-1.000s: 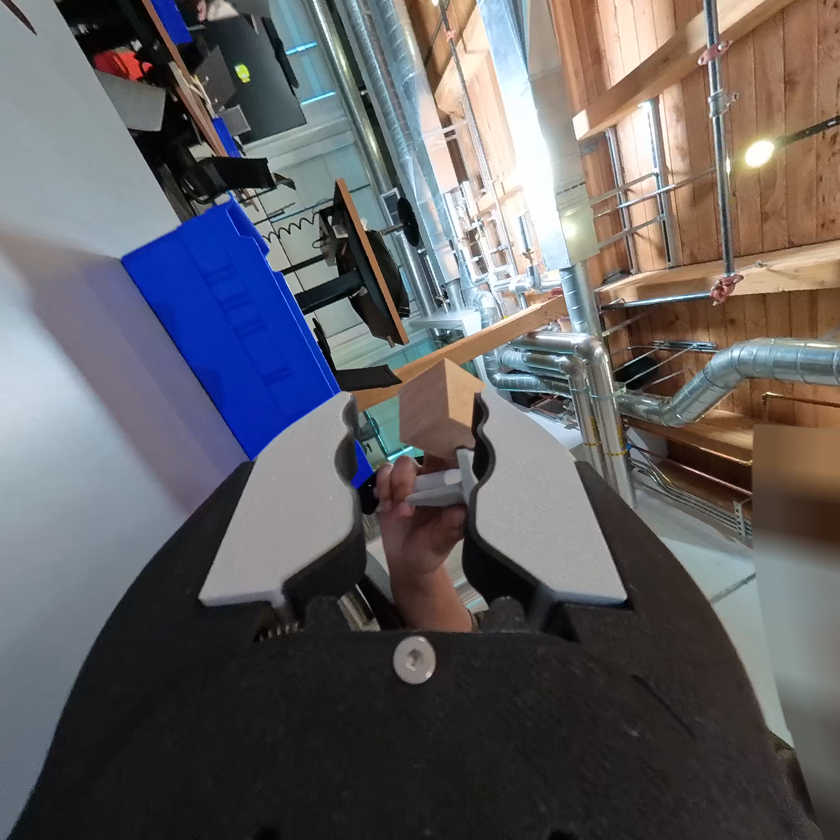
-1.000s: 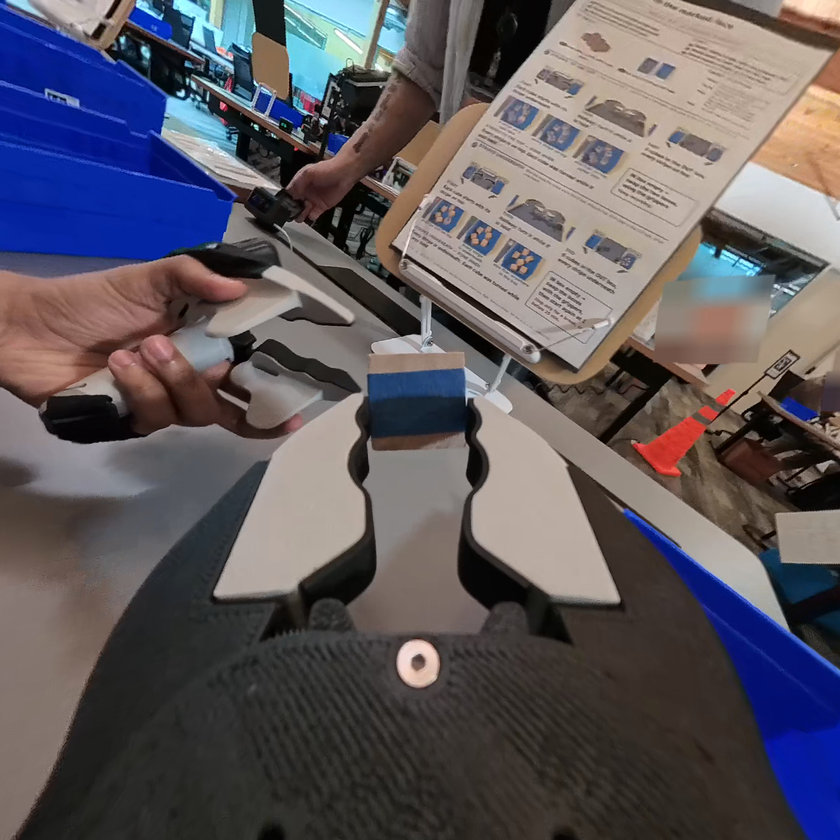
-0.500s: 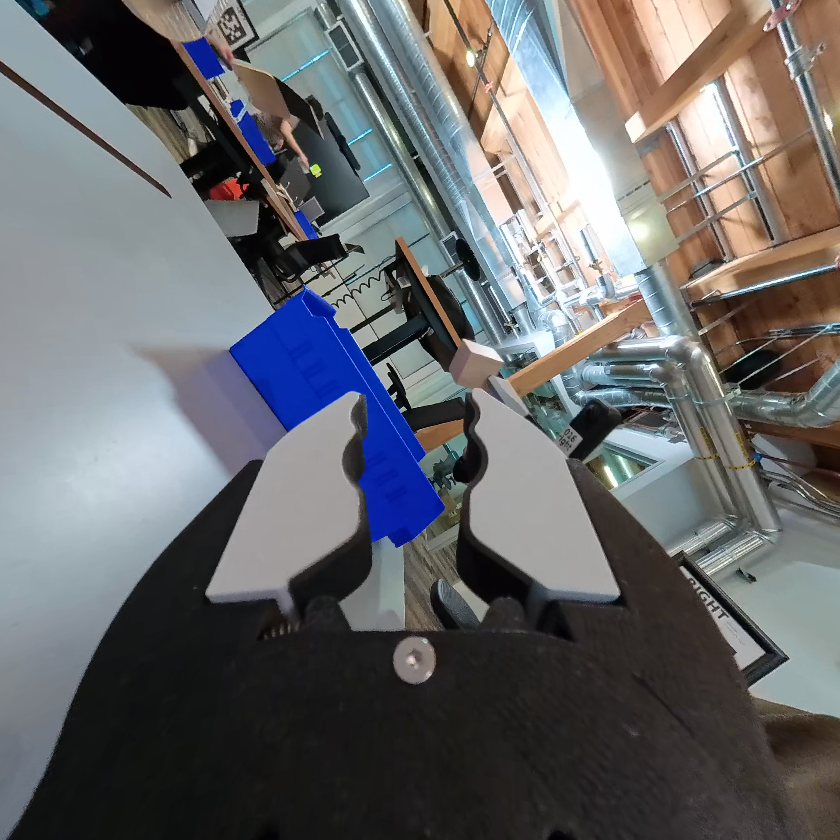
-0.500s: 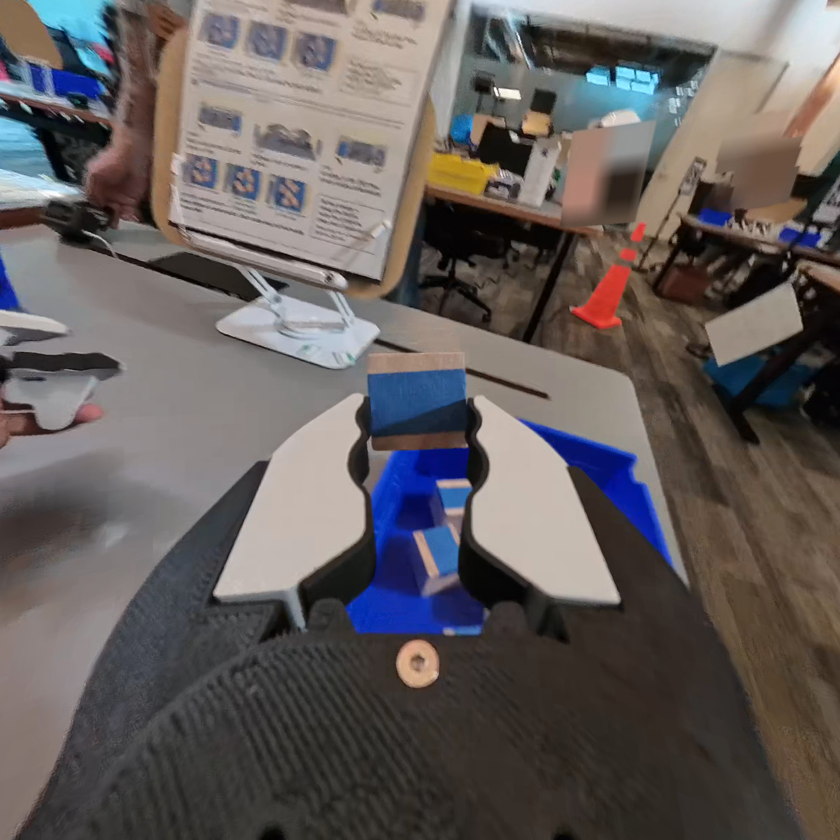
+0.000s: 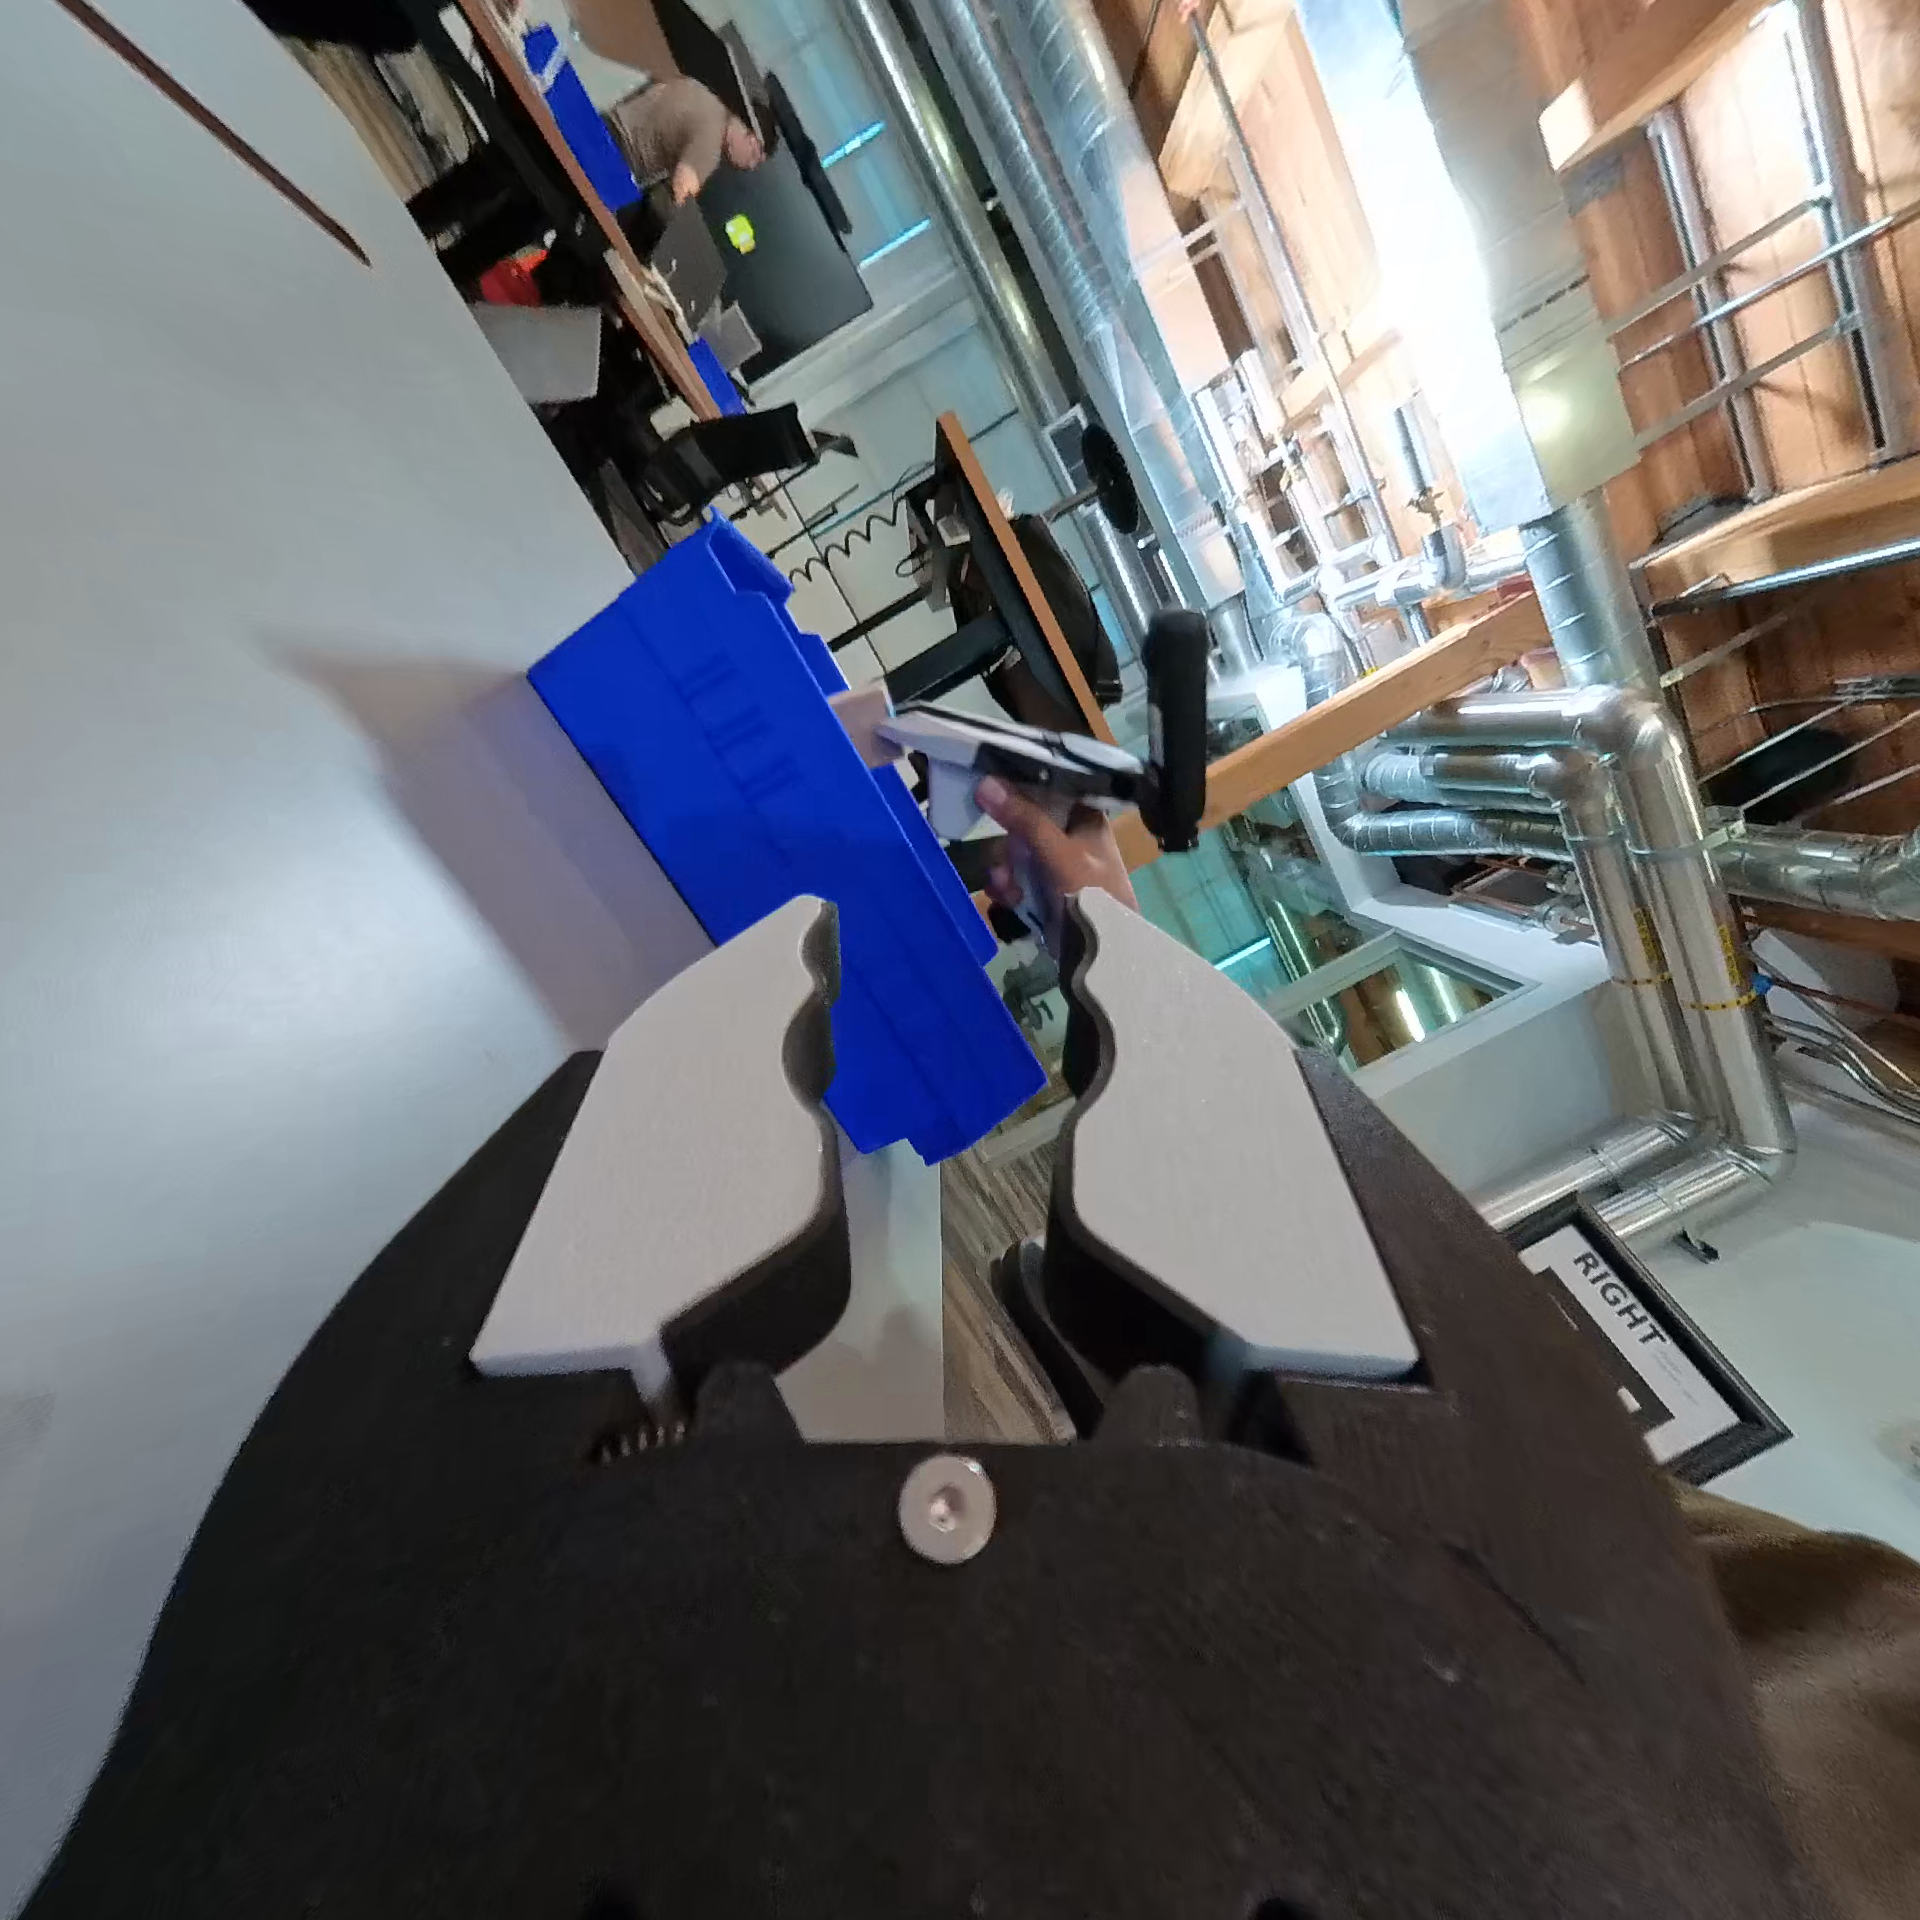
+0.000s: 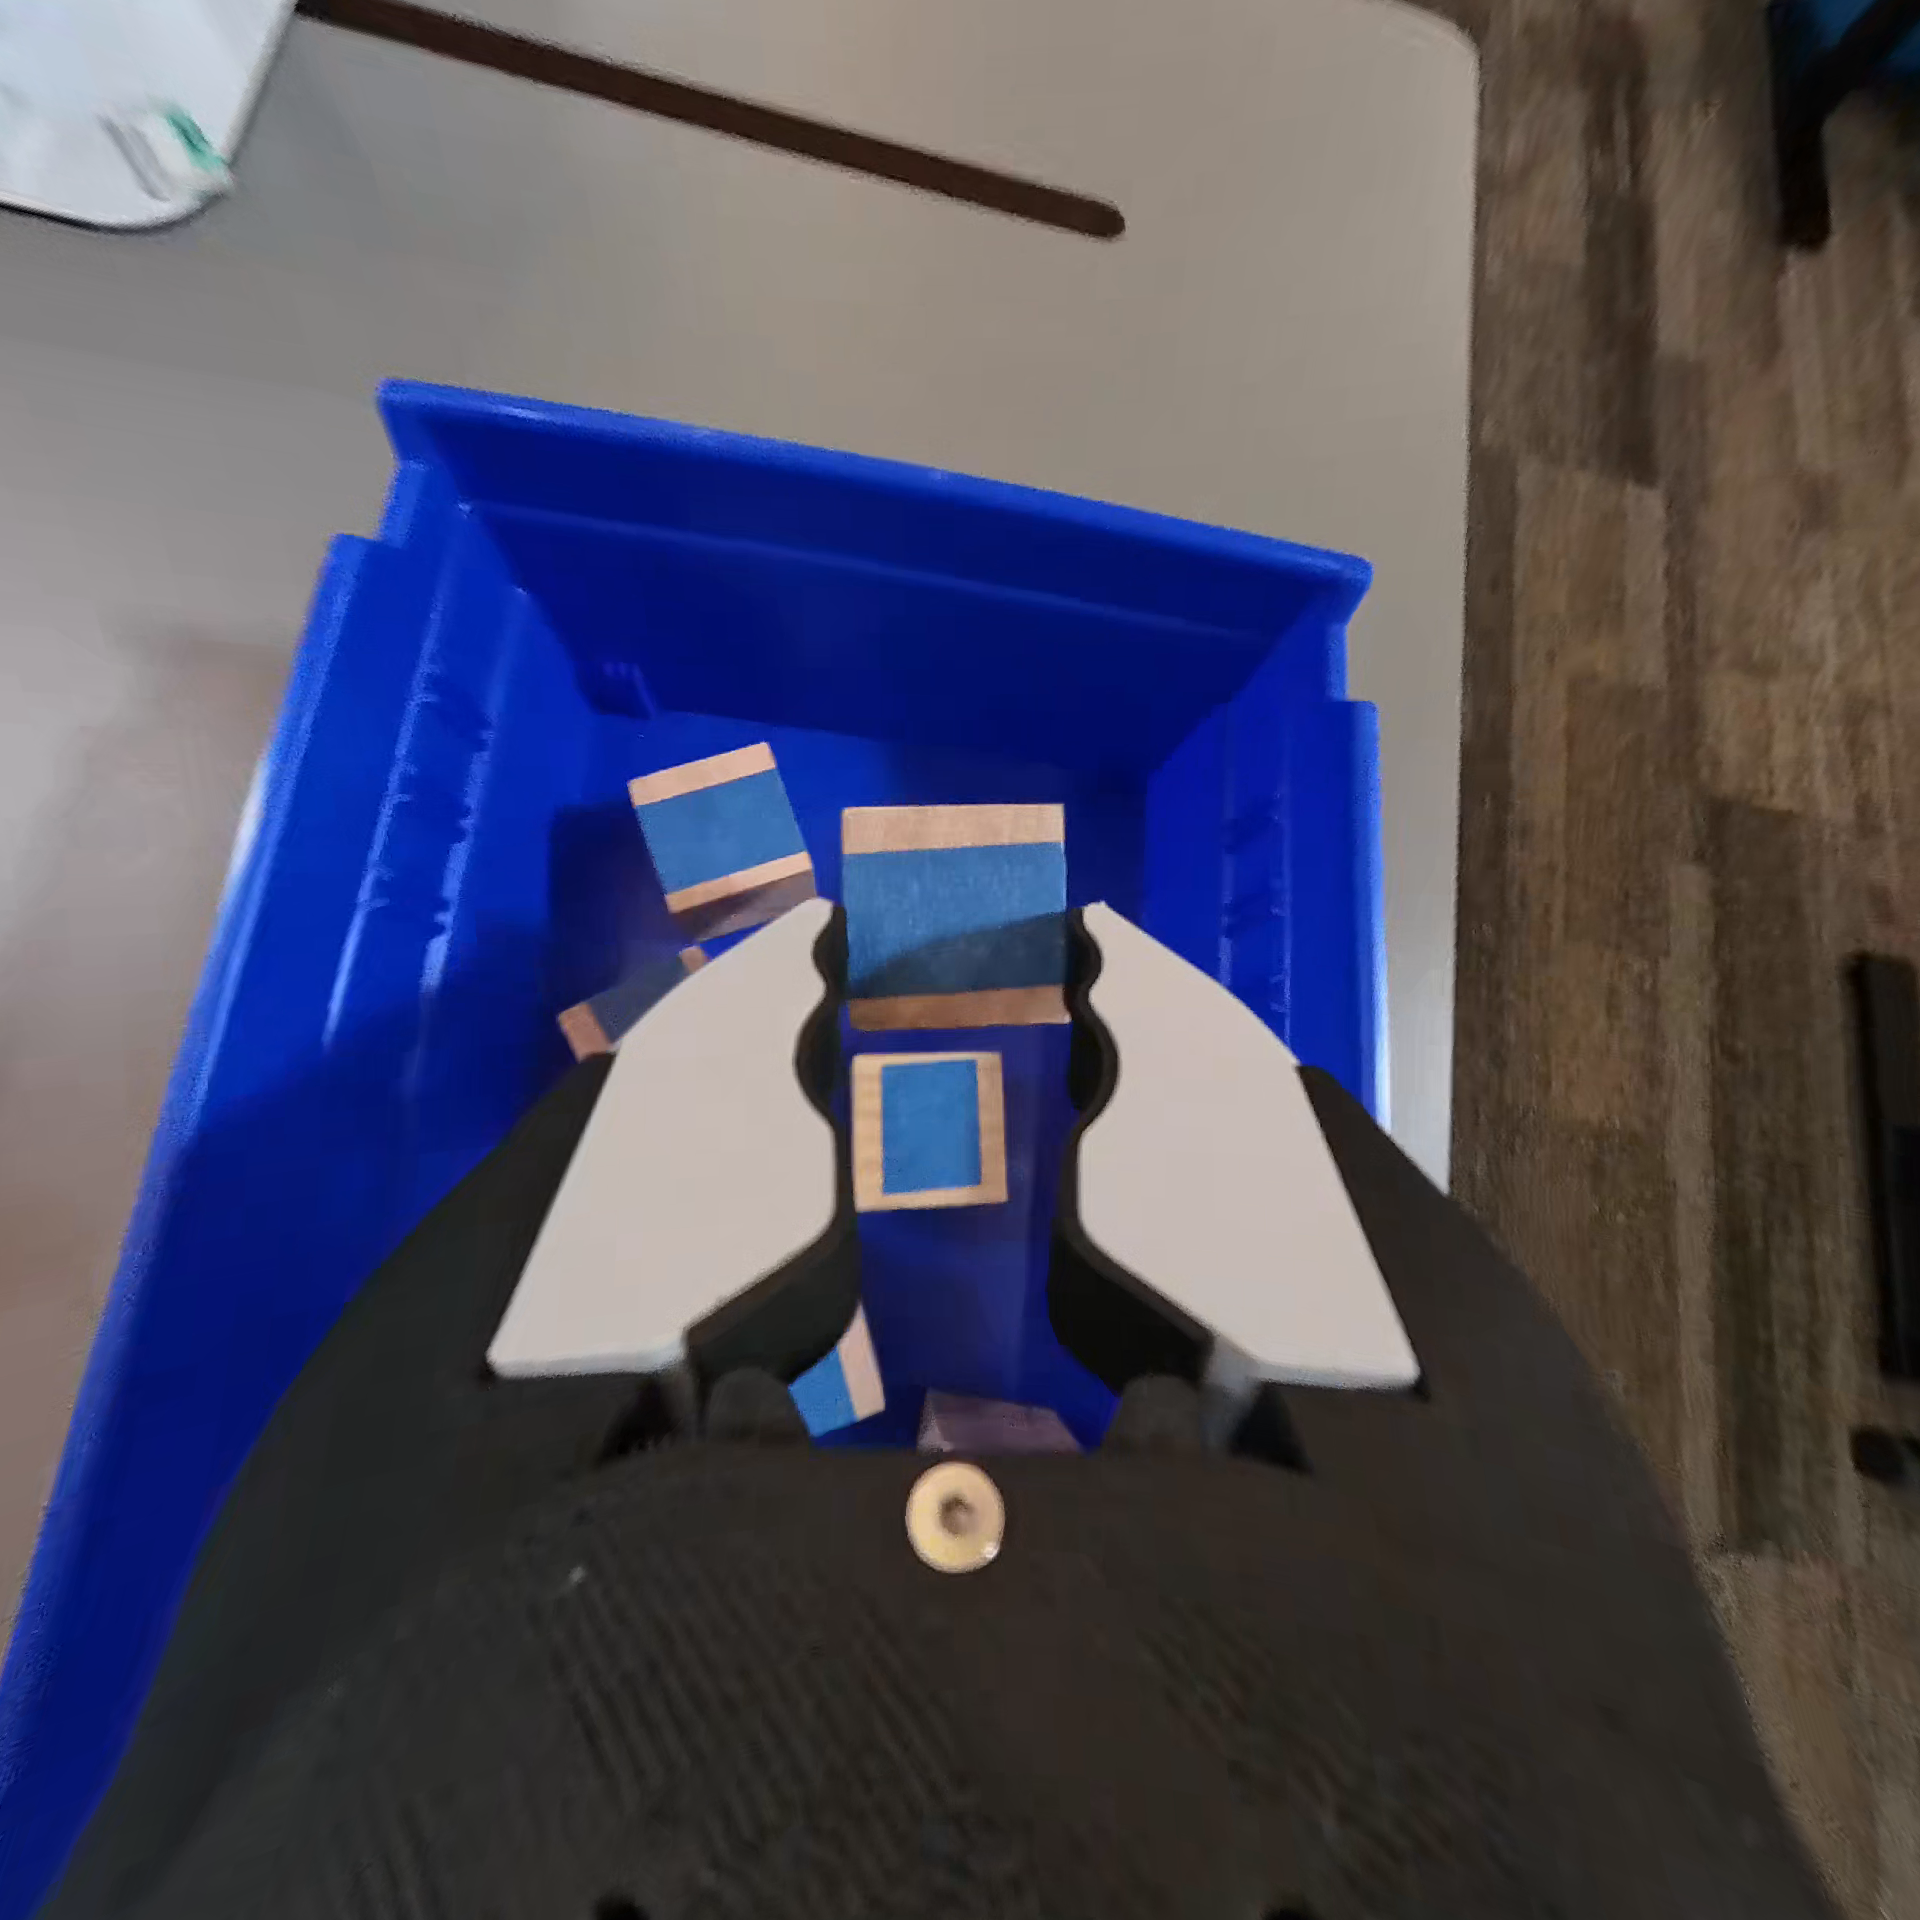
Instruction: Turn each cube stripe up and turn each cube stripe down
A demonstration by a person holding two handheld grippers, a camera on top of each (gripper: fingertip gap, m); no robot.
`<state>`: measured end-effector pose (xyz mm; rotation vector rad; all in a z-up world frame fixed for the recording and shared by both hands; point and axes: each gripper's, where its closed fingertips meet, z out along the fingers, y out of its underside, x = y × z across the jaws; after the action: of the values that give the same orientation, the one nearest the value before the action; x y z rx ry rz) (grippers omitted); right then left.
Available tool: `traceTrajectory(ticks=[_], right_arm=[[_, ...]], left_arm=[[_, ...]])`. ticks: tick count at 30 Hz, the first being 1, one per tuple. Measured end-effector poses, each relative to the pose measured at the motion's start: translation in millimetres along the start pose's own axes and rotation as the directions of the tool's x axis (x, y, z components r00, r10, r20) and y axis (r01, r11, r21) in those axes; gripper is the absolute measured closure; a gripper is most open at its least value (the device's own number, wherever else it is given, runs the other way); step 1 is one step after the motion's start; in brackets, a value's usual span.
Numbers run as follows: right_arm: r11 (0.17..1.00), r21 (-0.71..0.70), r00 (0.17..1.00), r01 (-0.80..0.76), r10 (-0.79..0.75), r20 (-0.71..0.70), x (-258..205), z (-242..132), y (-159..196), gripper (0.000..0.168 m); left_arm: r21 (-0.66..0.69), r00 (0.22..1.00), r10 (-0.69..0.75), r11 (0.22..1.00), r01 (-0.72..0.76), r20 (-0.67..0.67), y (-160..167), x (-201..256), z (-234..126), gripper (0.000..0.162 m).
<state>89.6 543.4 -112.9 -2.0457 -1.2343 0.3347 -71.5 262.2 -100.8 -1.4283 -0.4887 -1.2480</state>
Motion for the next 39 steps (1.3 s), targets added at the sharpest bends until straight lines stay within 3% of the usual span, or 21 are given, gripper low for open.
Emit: traceTrajectory(ticks=[11, 18, 22, 24, 30, 35, 39], right_arm=[[0.965, -0.262, 1.000, -0.007, 0.000, -0.027, 9, 69, 25, 0.127], [0.944, -0.326, 0.997, -0.058, 0.069, 0.022, 6, 80, 32, 0.126], [0.947, -0.316, 0.998, -0.061, 0.065, 0.000, 11, 74, 23, 0.109], [0.957, -0.281, 0.998, -0.065, 0.061, -0.023, 17, 62, 11, 0.104], [0.999, -0.036, 0.993, 0.023, -0.027, -0.116, 5, -9, -58, 0.113], [0.929, 0.313, 0.979, 0.197, -0.172, -0.106, -79, -72, -123, 0.119], [0.857, 0.475, 0.967, 0.201, -0.252, 0.046, -170, -89, -141, 0.122]], left_arm=[[-0.034, 0.996, 0.054, 0.998, -0.052, 0.073, 1, -11, -21, 0.121], [-0.019, 0.991, 0.093, 0.996, -0.092, 0.094, -1, -2, -41, 0.121], [0.013, 0.990, 0.100, 0.995, -0.102, 0.099, -6, 4, -52, 0.121], [0.034, 0.988, 0.107, 0.993, -0.112, 0.107, -10, 6, -57, 0.121], [0.021, 0.977, 0.174, 0.984, -0.178, 0.125, -13, 14, -62, 0.121], [-0.044, 0.937, 0.295, 0.955, -0.292, 0.187, -8, 14, -59, 0.117], [-0.051, 0.924, 0.330, 0.944, -0.326, 0.194, -8, 19, -59, 0.117]])
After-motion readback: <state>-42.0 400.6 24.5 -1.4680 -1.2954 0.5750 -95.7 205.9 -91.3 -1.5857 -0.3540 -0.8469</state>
